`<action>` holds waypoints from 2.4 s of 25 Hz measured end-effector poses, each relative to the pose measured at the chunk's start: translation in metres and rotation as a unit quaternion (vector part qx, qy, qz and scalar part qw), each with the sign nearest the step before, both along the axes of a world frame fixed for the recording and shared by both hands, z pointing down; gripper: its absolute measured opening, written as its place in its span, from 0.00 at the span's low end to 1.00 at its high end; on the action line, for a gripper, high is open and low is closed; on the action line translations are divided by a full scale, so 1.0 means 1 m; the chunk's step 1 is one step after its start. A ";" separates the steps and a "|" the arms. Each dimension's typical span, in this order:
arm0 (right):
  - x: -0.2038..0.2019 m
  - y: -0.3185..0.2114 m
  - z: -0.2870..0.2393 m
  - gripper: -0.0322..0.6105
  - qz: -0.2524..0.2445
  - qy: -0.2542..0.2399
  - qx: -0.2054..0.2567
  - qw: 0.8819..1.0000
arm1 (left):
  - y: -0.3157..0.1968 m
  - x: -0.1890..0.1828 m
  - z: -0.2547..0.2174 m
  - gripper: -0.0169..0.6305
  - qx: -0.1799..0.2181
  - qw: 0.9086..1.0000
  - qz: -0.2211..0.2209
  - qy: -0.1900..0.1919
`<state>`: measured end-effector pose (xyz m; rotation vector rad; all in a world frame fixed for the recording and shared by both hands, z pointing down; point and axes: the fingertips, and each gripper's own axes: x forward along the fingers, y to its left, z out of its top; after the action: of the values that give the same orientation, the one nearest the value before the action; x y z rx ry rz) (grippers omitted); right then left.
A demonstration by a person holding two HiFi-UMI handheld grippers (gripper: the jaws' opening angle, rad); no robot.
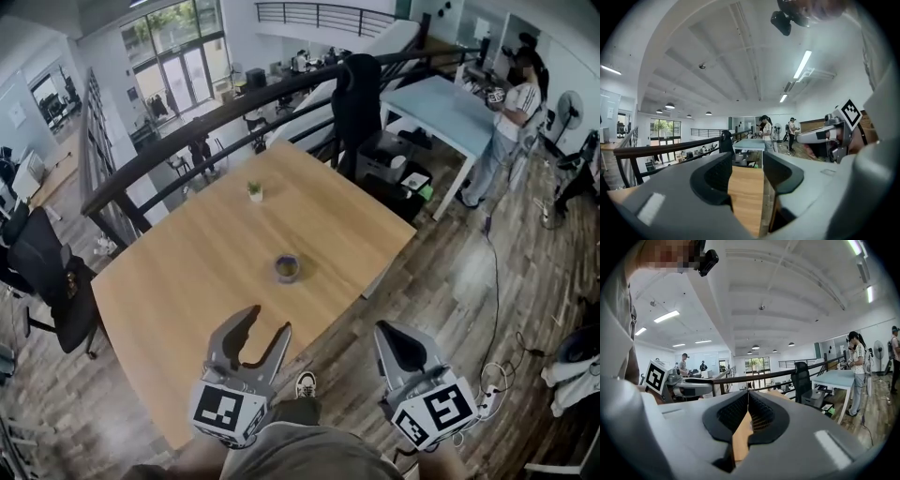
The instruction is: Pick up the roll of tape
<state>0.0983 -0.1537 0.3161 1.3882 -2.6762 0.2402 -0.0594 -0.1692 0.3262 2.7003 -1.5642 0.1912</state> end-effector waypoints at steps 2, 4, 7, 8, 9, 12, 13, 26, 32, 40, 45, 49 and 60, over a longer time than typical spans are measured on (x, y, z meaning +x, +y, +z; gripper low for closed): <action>-0.008 -0.025 -0.001 0.07 0.000 0.006 0.000 1.000 | -0.025 -0.011 0.001 0.35 -0.004 1.000 -0.005 0.000; -0.014 -0.049 -0.003 0.07 0.005 0.011 0.001 1.000 | -0.047 -0.022 0.003 0.34 -0.009 1.000 -0.009 0.004; -0.020 -0.083 -0.004 0.07 0.014 0.010 0.004 1.000 | -0.076 -0.031 0.007 0.34 -0.013 1.000 -0.006 0.005; -0.023 -0.093 -0.005 0.07 0.015 0.010 0.005 1.000 | -0.084 -0.034 0.008 0.35 -0.013 1.000 -0.005 0.005; -0.026 -0.101 -0.005 0.07 0.015 0.011 0.006 1.000 | -0.091 -0.037 0.008 0.34 -0.013 1.000 -0.004 0.005; -0.032 -0.120 -0.007 0.07 0.016 0.016 0.009 1.000 | -0.106 -0.045 0.007 0.34 -0.013 1.000 -0.004 0.006; -0.032 -0.125 -0.008 0.07 0.017 0.018 0.010 1.000 | -0.109 -0.046 0.007 0.35 -0.013 1.000 -0.004 0.007; -0.042 -0.161 0.009 0.07 -0.013 0.038 -0.007 0.999 | -0.146 -0.060 0.013 0.34 -0.018 0.999 -0.031 0.009; -0.042 -0.186 0.031 0.07 -0.026 0.043 -0.024 0.998 | -0.169 -0.055 0.040 0.34 -0.046 0.998 -0.039 -0.019; -0.046 -0.218 0.095 0.07 -0.046 0.078 -0.080 0.993 | -0.196 -0.050 0.109 0.35 -0.105 0.991 -0.049 -0.071; -0.052 -0.234 0.128 0.07 -0.063 0.082 -0.111 0.988 | -0.211 -0.054 0.157 0.35 -0.152 0.983 -0.062 -0.078; -0.059 -0.245 0.153 0.07 -0.078 0.088 -0.130 0.985 | -0.225 -0.056 0.194 0.34 -0.182 0.977 -0.068 -0.087; -0.066 -0.257 0.211 0.07 -0.107 0.099 -0.180 0.973 | -0.256 -0.054 0.292 0.35 -0.272 0.954 -0.065 -0.107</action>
<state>0.0323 -0.4105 0.5267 0.9567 -2.4378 0.5055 -0.1133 -0.4250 0.6178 2.1982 -1.4531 0.8031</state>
